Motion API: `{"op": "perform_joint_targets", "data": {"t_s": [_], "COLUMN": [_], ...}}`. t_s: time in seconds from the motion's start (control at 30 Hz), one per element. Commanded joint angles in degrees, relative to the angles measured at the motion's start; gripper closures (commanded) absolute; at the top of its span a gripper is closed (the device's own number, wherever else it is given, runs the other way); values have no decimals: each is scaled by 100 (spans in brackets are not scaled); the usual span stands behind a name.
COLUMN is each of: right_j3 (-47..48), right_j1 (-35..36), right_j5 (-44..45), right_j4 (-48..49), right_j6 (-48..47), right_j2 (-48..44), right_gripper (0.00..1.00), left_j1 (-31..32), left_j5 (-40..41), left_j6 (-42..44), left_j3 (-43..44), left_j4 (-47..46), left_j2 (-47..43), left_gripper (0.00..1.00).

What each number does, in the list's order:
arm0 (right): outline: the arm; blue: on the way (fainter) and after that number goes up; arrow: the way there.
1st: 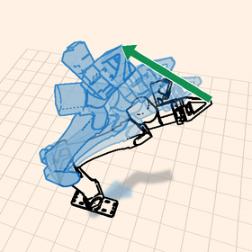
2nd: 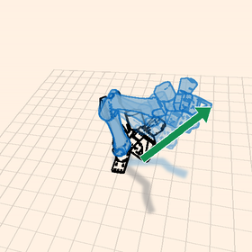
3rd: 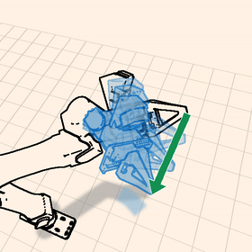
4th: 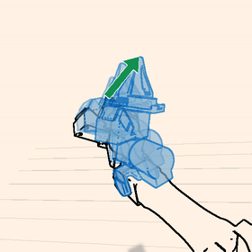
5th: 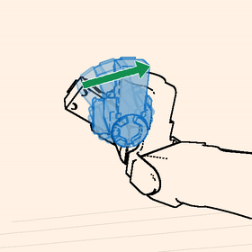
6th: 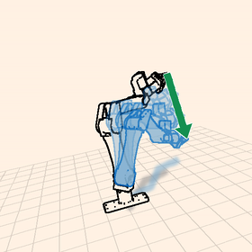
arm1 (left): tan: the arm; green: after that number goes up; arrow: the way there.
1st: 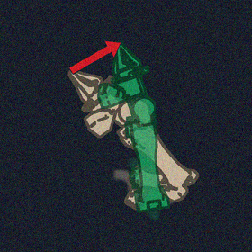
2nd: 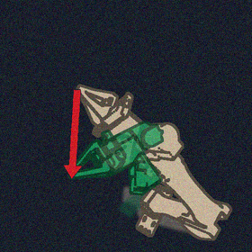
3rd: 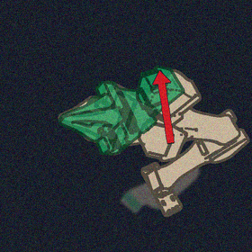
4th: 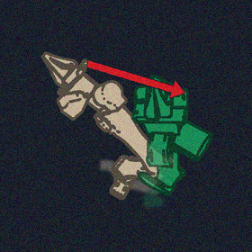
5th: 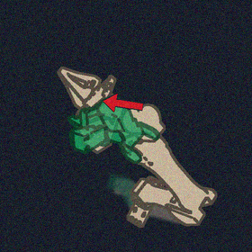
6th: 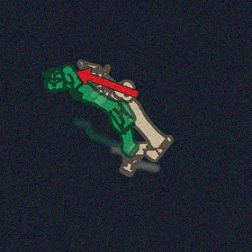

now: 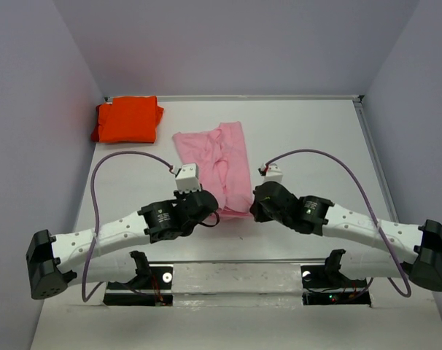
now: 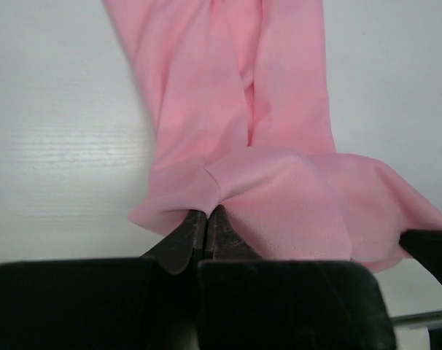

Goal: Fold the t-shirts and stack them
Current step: Fold the folded rectangular tshirt in 1/3 of the way

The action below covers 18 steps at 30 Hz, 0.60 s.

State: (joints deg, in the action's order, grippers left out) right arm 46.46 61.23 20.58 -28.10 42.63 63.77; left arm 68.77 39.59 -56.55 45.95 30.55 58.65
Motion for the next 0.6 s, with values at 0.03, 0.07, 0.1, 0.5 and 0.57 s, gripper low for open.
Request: {"op": "perform_joint_targets", "data": {"t_s": [0.03, 0.07, 0.1, 0.5, 0.57], "right_j3": [680, 750, 846, 1612, 1778], "right_j1": [47, -23, -85, -1042, -1201], "right_j5": [947, 1009, 1123, 949, 931], "right_j4": [50, 85, 120, 946, 1130], "right_j6": [-536, -589, -711, -1792, -1933], "right_j2": [364, 434, 496, 1506, 1725], "right_gripper": [100, 100, 100, 100, 100], "left_j1": [-741, -864, -1074, -2333, -2490], "left_j5": [304, 242, 216, -592, -742], "left_j6": [1365, 1514, 1646, 3378, 3554], "left_j3": [343, 396, 440, 1170, 1310], "left_j4": [-452, -557, -628, -1893, -2052], "left_j2": [-82, -56, -38, 937, 1217], "left_gripper": [100, 100, 100, 100, 100]}}
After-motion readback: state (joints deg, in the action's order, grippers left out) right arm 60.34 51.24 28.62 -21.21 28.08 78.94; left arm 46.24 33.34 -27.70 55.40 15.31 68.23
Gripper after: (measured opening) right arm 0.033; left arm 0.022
